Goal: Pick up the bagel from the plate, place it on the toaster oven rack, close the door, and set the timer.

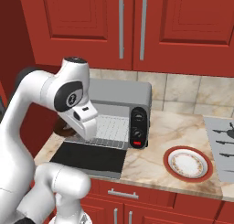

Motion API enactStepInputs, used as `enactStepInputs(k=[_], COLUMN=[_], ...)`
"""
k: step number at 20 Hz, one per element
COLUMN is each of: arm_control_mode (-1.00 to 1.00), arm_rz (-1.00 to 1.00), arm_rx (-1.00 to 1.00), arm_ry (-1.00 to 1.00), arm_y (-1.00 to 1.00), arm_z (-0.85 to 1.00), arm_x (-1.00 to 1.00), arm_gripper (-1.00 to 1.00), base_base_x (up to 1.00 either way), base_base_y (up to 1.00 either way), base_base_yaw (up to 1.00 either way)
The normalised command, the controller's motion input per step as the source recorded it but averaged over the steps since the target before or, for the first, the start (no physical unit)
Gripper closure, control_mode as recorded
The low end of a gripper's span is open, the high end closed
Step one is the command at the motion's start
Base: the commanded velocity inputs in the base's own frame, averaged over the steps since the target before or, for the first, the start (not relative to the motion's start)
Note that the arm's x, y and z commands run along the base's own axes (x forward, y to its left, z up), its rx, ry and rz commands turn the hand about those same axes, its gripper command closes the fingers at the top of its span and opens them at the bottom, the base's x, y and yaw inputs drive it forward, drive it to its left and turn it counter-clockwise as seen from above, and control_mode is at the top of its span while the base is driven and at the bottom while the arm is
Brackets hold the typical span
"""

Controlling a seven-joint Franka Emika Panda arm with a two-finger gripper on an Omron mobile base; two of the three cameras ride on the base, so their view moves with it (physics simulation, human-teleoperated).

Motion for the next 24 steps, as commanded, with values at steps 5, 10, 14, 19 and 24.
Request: enactStepInputs(k=[5, 10, 14, 19, 24], arm_control_mode=[-1.0, -1.0, -1.0, -1.0, -1.0], arm_rz=[0.0, 0.02, 0.05, 0.06, 0.0], arm_rx=[0.0, 0.03, 0.06, 0.02, 0.0], arm_ry=[0.0, 0.0, 0.0, 0.0, 0.0], arm_y=[0.26, 0.1, 0.02, -0.02, -0.03], arm_z=[0.0, 0.0, 0.0, 0.0, 0.0], arm_x=[0.37, 0.34, 0.25, 0.19, 0.24], arm_gripper=[1.0, 1.0, 1.0, 1.0, 1.0], base_base_x=[0.0, 0.0, 0.0, 0.0, 0.0], base_base_y=[0.0, 0.0, 0.0, 0.0, 0.0], base_base_yaw=[0.0, 0.0, 0.0, 0.0, 0.0])
